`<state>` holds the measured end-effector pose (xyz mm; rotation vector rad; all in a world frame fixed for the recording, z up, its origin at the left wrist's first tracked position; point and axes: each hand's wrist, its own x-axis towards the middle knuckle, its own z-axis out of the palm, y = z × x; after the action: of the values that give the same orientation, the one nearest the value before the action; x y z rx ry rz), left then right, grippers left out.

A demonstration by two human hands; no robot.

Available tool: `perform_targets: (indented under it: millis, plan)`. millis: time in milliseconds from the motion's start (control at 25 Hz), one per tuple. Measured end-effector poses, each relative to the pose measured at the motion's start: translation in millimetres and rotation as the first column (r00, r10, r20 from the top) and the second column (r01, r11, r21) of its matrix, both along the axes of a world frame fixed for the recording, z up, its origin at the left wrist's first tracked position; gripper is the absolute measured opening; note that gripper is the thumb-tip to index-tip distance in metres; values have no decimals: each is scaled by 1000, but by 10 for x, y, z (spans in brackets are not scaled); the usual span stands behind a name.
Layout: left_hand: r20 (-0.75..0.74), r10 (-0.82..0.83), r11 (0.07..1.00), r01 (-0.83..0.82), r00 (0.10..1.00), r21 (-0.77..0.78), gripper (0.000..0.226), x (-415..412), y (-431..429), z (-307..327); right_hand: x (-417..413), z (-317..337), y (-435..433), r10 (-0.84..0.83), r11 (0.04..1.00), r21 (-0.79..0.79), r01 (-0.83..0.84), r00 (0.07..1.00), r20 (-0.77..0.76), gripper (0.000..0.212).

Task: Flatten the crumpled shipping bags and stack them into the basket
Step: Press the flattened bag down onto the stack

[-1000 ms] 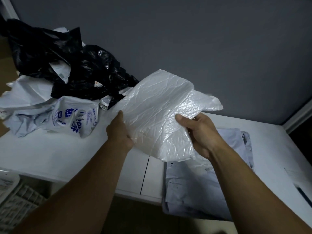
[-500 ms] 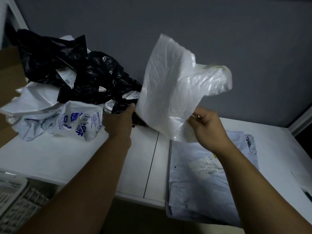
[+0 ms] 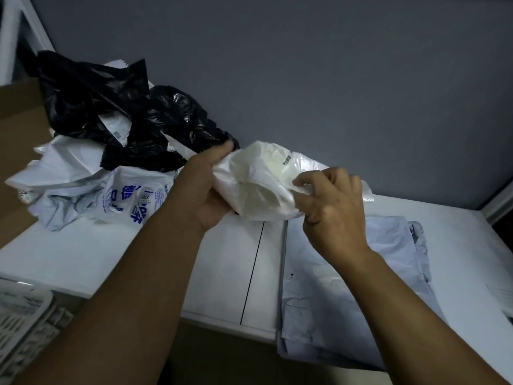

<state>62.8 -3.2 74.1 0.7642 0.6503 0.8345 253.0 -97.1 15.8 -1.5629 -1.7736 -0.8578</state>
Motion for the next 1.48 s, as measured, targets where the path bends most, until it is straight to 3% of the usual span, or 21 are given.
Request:
perform_targets:
  millis: [40, 160, 280, 360, 480, 520, 600, 640, 680, 720, 760, 800, 880, 960, 1000, 1160, 1280, 1320, 1360, 1480]
  plan:
    - [-14, 71, 997, -71, 997, -14, 22, -15, 12, -22, -14, 4, -2, 9, 1000, 14, -9, 1000, 1, 26]
    - [27, 235, 968, -231, 972, -101, 24, -101, 46, -115, 159, -29, -10, 27, 997, 71, -18, 992, -125, 30]
    - [45, 341, 933, -332, 939, -140, 20, -203, 111, -172, 413, -18, -59, 99, 984, 178, -13, 868, -486, 47]
    - [82, 336, 935, -321, 938, -151, 21, -219, 108, -191, 404, 55, -127, 76, 986, 155, 57, 679, -731, 56]
    - [171, 293, 954, -277, 941, -111, 37, -172, -28, -128, 323, 85, -210, 35, 994, 74, 77, 419, -907, 54]
    - [195, 282, 959, -269, 939, -90, 45, -153, -75, -101, 337, 85, -217, 85, 993, 105, 60, 273, -958, 49]
    - [235, 260, 965, -248, 937, -81, 40, -134, -143, -33, 357, 167, -253, 160, 985, 153, 79, -90, -983, 35]
    - [229, 270, 963, -255, 935, -91, 36, -131, -179, 1, 387, 183, -269, 122, 991, 110, 79, -170, -978, 25]
    - [221, 280, 960, -267, 934, -87, 36, -131, -194, 6, 405, 206, -292, 3, 999, -2, 44, -120, -993, 16]
    - [195, 287, 958, -279, 938, -71, 39, -126, -221, 8, 415, 191, -305, -139, 990, -139, -18, -2, -990, 11]
    - [167, 292, 956, -288, 942, -50, 42, -115, -254, 11, 421, 145, -313, -247, 961, -259, -95, 127, -961, 20]
    - [147, 287, 958, -286, 946, -28, 46, -97, -286, 16, 425, 97, -312, -309, 924, -343, -170, 197, -930, 32]
    - [113, 293, 955, -297, 949, 13, 51, -76, -293, -26, 427, 20, -305, -388, 859, -427, -283, 186, -903, 55]
    - [47, 347, 934, -350, 937, 75, 48, -57, -228, -74, 459, 16, -318, -398, 852, -433, -293, 174, -901, 77]
    - [11, 370, 922, -369, 929, 115, 52, -49, -176, -111, 503, 21, -324, -376, 867, -404, -292, 149, -914, 76]
    - [-71, 346, 925, -327, 936, 194, 61, 23, -111, -180, 705, 39, -388, -364, 860, -352, -368, 39, -930, 36]
    - [-191, 102, 992, -85, 976, 97, 22, 171, -170, -246, 896, 9, -516, -359, 903, -355, -242, 28, -933, 20]
    - [-273, 39, 995, -13, 961, 94, 13, 228, -171, -332, 963, -15, -582, -382, 901, -380, -211, 32, -924, 22]
    - [-384, 24, 991, 30, 923, 134, 23, 294, -147, -484, 1033, -50, -647, -422, 886, -424, -189, 51, -905, 26]
    - [-599, 260, 922, -11, 757, 386, 25, 529, -150, -873, 1214, -140, -868, -526, 830, -541, -136, 132, -840, 34]
